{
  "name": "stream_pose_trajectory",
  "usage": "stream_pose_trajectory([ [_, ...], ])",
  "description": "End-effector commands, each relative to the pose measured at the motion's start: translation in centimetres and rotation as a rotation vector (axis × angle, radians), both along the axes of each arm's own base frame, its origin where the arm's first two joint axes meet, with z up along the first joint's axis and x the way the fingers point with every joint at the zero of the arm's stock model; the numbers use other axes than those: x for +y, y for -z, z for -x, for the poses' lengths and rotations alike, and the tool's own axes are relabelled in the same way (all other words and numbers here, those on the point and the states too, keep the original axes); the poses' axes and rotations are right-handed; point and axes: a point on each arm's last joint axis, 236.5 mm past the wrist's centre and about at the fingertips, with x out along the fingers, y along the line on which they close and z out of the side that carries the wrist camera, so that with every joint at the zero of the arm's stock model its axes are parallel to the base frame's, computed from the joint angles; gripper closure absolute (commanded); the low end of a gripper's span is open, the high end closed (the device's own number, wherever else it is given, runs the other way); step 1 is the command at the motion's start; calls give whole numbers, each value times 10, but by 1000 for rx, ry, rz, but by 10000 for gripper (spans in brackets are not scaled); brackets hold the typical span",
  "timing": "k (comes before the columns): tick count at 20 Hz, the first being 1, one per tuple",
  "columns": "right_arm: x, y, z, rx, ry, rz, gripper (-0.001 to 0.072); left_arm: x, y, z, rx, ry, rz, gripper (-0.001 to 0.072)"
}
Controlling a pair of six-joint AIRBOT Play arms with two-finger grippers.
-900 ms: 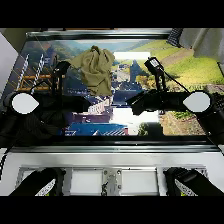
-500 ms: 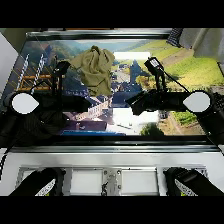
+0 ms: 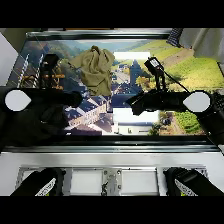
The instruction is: Fold the clothes and pants, and hang the long-sleeved shirts on hangers.
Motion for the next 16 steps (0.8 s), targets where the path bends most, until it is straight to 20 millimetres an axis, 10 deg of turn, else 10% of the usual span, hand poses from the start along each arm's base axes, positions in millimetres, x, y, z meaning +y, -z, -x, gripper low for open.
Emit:
stream_pose_trajectory([
  [1,0,0,0,1,0,0,697,145,-8,5,56,-362,-349,-3],
  [3,0,0,0,2,0,0,698,200,10,26,162,-528,-364,-3],
  [7,0,0,0,1,0,0,698,238,87,53,306,-718,-172,-4],
  [16,0,0,0,2,0,0,697,238,172,83,395,-812,-70,1],
])
